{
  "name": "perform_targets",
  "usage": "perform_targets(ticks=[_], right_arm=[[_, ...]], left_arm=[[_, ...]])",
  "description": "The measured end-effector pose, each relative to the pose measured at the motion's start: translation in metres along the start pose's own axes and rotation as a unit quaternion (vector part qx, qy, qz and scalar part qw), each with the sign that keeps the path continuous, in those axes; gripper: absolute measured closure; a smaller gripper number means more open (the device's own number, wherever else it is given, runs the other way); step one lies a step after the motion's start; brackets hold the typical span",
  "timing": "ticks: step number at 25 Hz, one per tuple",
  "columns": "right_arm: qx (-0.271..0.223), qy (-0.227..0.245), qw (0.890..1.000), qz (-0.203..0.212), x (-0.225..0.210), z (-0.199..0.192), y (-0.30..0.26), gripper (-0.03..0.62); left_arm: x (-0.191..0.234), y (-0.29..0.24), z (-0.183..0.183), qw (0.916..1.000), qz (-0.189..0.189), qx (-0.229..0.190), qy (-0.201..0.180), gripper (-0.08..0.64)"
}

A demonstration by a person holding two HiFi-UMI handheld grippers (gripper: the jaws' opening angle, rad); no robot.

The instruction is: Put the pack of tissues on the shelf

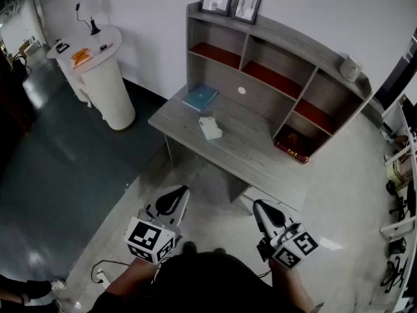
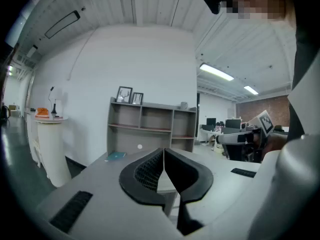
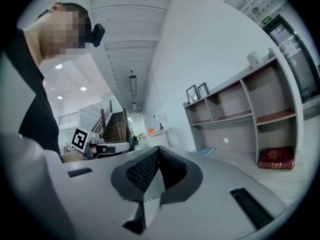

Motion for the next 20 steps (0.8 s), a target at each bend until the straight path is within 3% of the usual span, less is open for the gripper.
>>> perform_targets(ticks=[20], right_arm=[[0.003,-0.001,1.0,-0.005,0.033,-0.008,-0.048,0.572]], left_arm=[[0.052,0.028,-0.014,1.0,0.001,0.0,0.008,0.54]])
Point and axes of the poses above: the fingertips, and each gripper's own axes: y backward along the fingers, x to its left, z out of its top, the point moved 5 cm from there along y, backward along the fingers
